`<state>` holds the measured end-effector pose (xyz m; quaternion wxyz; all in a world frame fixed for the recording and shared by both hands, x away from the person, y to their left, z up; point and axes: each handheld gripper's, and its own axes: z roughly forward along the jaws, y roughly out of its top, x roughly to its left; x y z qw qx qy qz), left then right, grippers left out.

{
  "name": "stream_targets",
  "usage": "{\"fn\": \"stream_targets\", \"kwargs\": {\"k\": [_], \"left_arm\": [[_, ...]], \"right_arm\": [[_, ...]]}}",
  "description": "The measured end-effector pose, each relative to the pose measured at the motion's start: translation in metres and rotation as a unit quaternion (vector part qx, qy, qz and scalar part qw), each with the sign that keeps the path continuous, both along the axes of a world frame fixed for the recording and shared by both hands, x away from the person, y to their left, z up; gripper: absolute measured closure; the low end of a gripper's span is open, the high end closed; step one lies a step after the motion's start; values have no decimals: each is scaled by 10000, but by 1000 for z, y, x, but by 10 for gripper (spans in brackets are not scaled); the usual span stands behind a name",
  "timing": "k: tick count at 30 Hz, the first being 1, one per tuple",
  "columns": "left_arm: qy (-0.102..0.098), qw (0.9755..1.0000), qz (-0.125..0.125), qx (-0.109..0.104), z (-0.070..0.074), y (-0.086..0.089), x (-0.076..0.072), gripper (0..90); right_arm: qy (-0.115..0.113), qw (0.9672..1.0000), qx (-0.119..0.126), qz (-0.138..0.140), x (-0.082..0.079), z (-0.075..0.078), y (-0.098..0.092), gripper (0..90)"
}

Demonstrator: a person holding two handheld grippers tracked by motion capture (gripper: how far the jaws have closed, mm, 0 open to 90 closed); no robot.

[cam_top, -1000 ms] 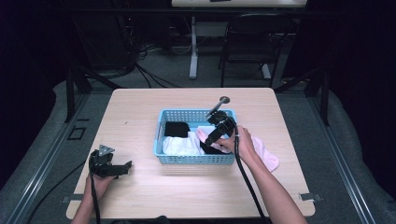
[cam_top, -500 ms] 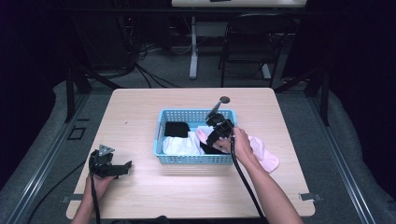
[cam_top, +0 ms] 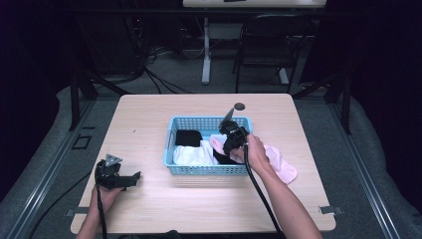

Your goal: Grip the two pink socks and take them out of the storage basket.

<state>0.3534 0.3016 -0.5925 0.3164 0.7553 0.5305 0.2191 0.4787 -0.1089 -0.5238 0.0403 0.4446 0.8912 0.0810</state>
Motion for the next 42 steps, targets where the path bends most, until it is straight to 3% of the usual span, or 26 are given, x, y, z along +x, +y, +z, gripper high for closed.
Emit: {"fn": "stream_targets", "kwargs": {"k": [2, 5, 9, 14, 15, 17, 20, 22, 28, 30, 32, 35, 36, 42], "left_arm": [[-1, 10000, 3, -2, 0, 0, 0, 5], [-1, 10000, -1, 1, 0, 0, 0, 5], [4, 10000, 4, -2, 0, 0, 0, 5], [6, 10000, 3, -4, 0, 0, 0, 5], [0, 10000, 1, -1, 0, 0, 0, 5], [-1, 10000, 0, 1, 0, 0, 0, 5], [-1, 10000, 1, 2, 0, 0, 0, 5], [-1, 10000, 0, 2, 0, 0, 0, 5], [5, 10000, 2, 1, 0, 0, 0, 5], [4, 10000, 2, 0, 0, 0, 0, 5], [1, 10000, -2, 3, 0, 0, 0, 5], [-2, 10000, 1, 0, 0, 0, 0, 5], [3, 10000, 4, 1, 0, 0, 0, 5], [2, 10000, 5, 1, 0, 0, 0, 5]], "right_arm": [[-43, 9999, 110, -106, 1, -2, 1, 650], [37, 10000, 49, -62, 3, -5, 3, 775], [-82, 9999, 45, -115, 1, -5, 6, 839], [-107, 9996, 215, -139, -1, 4, 0, 842], [-197, 9988, 397, -188, -4, 9, -3, 842], [-173, 9992, 334, -114, -3, 13, -4, 842], [-339, 9978, 535, -194, -7, 22, -6, 842], [-351, 9980, 510, -103, -8, 30, -7, 842], [-602, 9950, 784, -149, -15, 49, -9, 843], [-570, 9956, 737, -69, -15, 53, -11, 844], [-725, 9930, 921, -150, -18, 59, -13, 844], [-663, 9941, 851, -80, -19, 68, -17, 844], [-716, 9926, 974, -111, -20, 70, -18, 844], [-885, 9904, 1062, -25, -26, 94, -21, 844]]}}
